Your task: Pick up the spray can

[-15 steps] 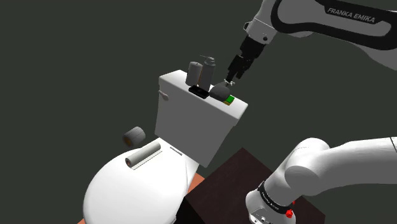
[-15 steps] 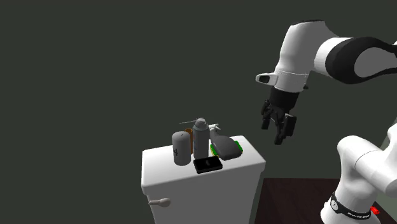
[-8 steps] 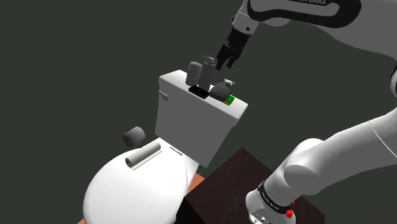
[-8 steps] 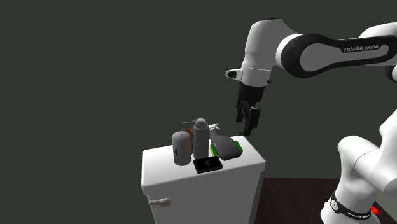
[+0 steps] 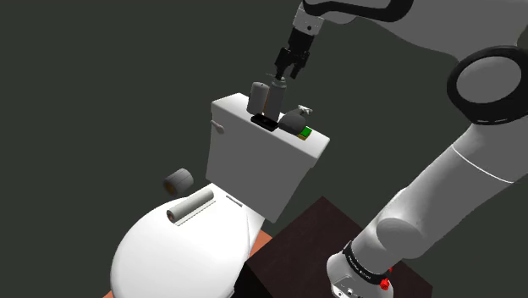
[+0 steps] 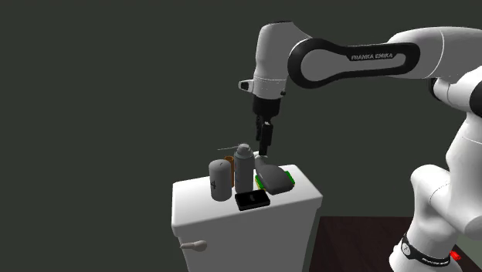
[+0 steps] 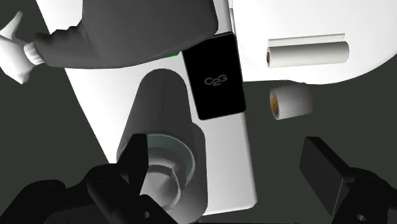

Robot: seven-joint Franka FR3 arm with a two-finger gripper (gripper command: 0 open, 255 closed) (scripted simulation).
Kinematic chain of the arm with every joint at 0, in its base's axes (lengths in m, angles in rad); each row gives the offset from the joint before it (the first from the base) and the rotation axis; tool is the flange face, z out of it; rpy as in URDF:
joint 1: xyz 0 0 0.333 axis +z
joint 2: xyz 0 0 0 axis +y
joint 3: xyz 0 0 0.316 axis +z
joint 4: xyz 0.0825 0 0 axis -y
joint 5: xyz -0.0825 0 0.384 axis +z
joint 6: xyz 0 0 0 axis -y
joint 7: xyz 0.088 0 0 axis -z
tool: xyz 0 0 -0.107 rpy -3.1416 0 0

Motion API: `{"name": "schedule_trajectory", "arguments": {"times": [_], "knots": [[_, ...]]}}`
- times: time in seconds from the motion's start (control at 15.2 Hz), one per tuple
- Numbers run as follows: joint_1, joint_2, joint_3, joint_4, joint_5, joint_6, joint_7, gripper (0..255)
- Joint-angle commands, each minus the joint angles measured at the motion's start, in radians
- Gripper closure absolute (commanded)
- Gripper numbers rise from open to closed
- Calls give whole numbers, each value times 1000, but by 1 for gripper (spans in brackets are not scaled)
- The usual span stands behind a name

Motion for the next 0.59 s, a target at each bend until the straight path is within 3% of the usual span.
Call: {"name": "schedule_trajectory", "arguments": {"times": [0.0,0.4,0.53], "knots": [[-6,91,-7,113,4,-27,-3,0],[-47,401,-29,544,27,-166,-25,0],[-49,406,-29,539,27,-155,-25,0]]}}
